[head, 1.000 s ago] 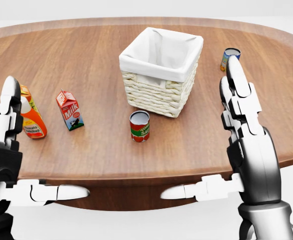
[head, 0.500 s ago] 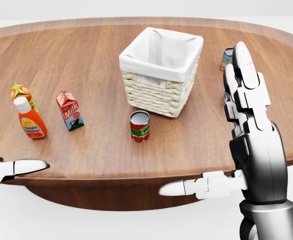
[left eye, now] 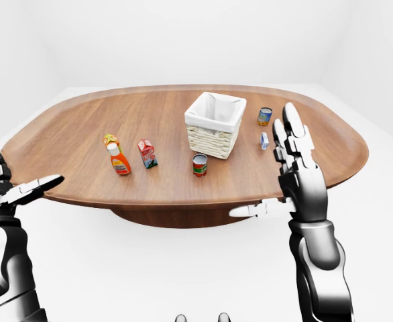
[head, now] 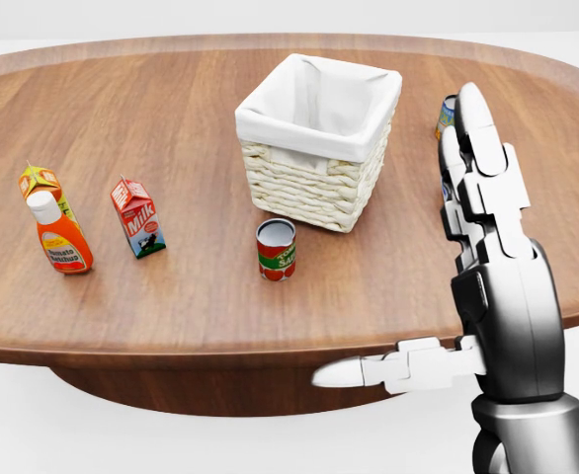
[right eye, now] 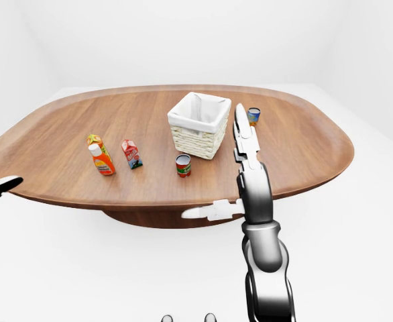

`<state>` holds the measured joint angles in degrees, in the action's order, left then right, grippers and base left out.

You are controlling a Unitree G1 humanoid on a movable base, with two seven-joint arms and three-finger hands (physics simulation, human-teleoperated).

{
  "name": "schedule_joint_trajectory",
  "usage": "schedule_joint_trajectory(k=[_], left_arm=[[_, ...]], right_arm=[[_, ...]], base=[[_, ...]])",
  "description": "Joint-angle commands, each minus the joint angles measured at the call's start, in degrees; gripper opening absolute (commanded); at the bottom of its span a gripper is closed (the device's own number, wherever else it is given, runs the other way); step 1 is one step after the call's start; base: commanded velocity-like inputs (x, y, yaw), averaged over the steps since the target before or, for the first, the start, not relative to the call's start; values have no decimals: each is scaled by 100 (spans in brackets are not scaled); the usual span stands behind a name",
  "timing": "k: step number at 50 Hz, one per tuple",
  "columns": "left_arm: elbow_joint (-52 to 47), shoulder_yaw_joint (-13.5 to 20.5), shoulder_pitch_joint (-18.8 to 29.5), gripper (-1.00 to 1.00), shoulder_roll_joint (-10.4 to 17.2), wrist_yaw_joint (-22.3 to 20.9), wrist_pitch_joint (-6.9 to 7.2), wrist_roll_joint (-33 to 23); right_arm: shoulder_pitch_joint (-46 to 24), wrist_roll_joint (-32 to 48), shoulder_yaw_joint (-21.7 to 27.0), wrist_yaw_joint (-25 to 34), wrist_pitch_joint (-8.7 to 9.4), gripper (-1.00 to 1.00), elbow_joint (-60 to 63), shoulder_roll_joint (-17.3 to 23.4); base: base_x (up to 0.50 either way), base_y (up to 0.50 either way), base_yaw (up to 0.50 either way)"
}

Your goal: Pick the milk and place it in the basket.

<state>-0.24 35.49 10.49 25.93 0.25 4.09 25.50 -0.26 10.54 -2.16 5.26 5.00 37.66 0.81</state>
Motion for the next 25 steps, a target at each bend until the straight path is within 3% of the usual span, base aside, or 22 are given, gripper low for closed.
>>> schedule_joint_trajectory(k=[1,3,11,25], left_arm=[[2465,563,118,100,1022,37,-683,735],[2963,559,152,100,1185,58,-909,824],[4490,235,492,100,1658,-113,-909,1255],[4547,-19,440,100,1739,41,-909,1537]], right_arm=[[-8,72,-16,33,0,98,11,3],[-5,108,-38,39,0,98,46,1],[-6,128,-30,49,0,98,10,-4],[20,144,-25,44,0,98,-83,0]], base=[[0,0,0],[0,0,0],[0,0,0],[0,0,0]])
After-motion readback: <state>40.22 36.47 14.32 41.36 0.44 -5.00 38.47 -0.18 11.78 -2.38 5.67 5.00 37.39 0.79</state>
